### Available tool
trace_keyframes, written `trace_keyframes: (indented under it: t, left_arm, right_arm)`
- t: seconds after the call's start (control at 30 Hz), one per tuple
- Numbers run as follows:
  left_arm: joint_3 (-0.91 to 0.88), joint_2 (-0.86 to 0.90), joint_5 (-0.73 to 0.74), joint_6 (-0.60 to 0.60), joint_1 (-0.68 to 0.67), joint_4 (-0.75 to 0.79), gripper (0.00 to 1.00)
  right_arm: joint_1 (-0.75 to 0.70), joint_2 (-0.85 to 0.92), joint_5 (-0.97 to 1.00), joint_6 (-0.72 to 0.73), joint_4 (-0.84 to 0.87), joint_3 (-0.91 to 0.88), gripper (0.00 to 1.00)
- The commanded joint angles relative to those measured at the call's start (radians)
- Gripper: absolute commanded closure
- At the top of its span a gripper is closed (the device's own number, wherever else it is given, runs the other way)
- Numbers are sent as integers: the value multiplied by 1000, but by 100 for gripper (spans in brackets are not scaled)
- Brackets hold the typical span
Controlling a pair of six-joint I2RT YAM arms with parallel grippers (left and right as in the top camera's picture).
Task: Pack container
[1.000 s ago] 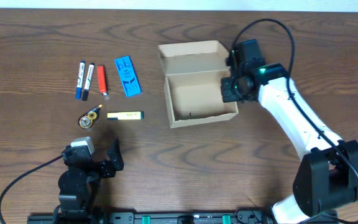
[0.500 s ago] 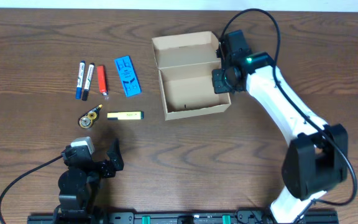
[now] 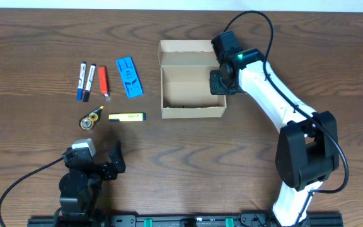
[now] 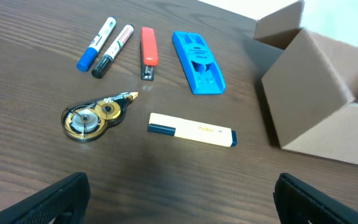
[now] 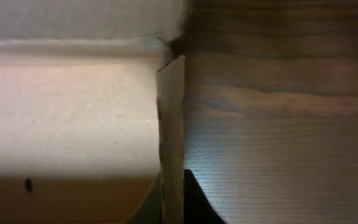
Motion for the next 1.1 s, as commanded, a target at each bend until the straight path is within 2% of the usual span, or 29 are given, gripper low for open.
trace_keyframes:
  t: [0.0, 0.1, 0.17, 0.43, 0.67, 0.77, 0.9, 1.07]
  left_arm:
    - [-18, -6, -7, -11, 5, 2, 5]
    - [-18, -6, -7, -11, 5, 2, 5]
    - [-18, -6, -7, -11, 5, 2, 5]
    - [-18, -6, -7, -11, 5, 2, 5]
    - [-18, -6, -7, -11, 5, 2, 5]
    - [-18, -6, -7, -11, 5, 2, 5]
    - [-18, -6, -7, -11, 5, 2, 5]
    - [-18, -6, -7, -11, 5, 2, 5]
  right_arm:
    - [19, 4, 24, 24, 3, 31, 51]
    - [23, 2, 14, 15, 2, 32, 25]
    - [23, -3, -4, 13, -14, 43, 21]
    - [20, -99, -32, -7, -198, 187, 20]
    - [21, -338, -54, -107, -388, 179, 19]
    - [21, -491, -87, -156, -426, 88, 22]
    - [21, -752, -116, -198, -390, -131, 21]
    - [21, -1089, -192, -269, -414, -387, 15]
